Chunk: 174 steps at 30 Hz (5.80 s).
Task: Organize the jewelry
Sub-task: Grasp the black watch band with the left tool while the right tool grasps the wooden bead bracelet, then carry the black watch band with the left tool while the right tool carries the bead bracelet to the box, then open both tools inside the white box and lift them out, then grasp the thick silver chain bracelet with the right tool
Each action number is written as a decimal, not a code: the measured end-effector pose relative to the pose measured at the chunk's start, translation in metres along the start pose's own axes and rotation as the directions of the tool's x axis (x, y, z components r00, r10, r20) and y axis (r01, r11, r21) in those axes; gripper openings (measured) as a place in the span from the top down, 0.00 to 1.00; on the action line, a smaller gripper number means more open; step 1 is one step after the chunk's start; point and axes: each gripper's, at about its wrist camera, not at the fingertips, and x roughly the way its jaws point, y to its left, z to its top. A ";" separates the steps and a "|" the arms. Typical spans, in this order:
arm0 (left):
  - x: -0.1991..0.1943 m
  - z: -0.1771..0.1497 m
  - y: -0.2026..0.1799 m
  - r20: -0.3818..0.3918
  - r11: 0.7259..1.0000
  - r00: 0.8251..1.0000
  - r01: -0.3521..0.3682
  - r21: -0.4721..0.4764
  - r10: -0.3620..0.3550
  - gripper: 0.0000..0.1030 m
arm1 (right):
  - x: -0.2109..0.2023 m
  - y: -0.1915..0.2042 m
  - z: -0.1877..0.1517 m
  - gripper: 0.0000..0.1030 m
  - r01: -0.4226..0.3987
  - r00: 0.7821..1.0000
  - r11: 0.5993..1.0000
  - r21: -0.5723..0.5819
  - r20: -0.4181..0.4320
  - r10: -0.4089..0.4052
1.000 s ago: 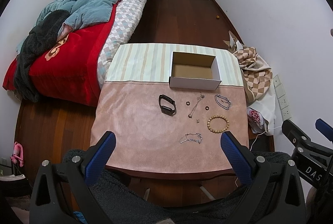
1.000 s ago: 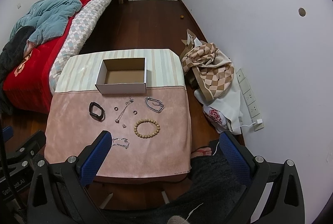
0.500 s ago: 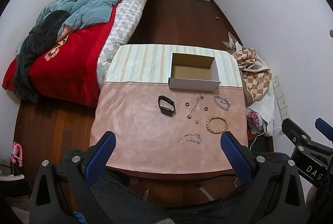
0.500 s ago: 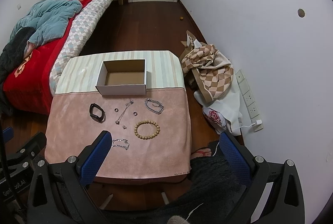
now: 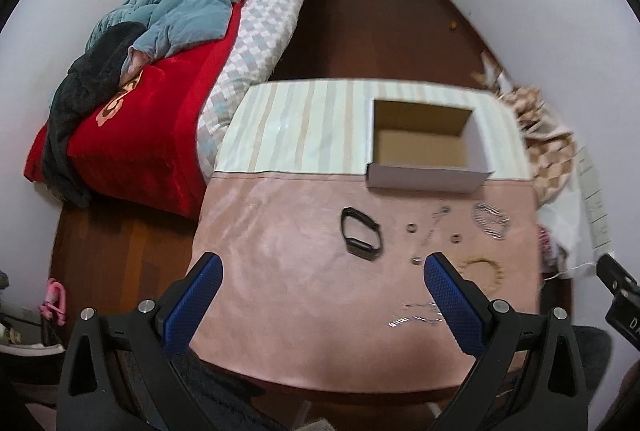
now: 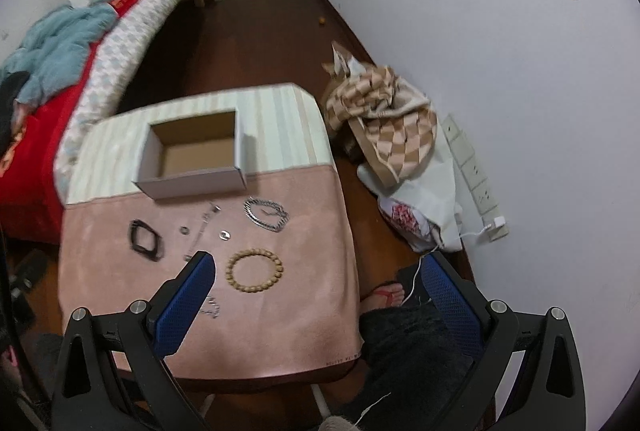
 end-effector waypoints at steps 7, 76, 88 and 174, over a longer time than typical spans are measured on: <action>0.080 0.000 -0.007 -0.092 0.999 0.995 -0.045 0.024 0.047 0.00 | 0.109 0.008 -0.008 0.00 0.011 0.985 1.000 -0.007 -0.172 -0.012; 0.198 0.009 0.002 -0.332 0.958 0.904 0.216 -0.187 -0.269 0.51 | 0.130 0.062 0.030 0.91 -0.327 0.936 0.942 0.074 -0.112 0.334; 0.183 0.011 -0.016 -0.219 0.984 0.959 0.174 -0.049 -0.181 0.99 | 0.142 0.061 0.025 0.91 -0.298 0.942 0.950 0.092 -0.129 0.308; -0.040 0.049 -0.019 0.253 0.995 0.963 0.099 -0.026 -0.089 0.00 | -0.014 0.061 0.056 0.05 -0.115 0.958 0.987 -0.110 0.252 0.140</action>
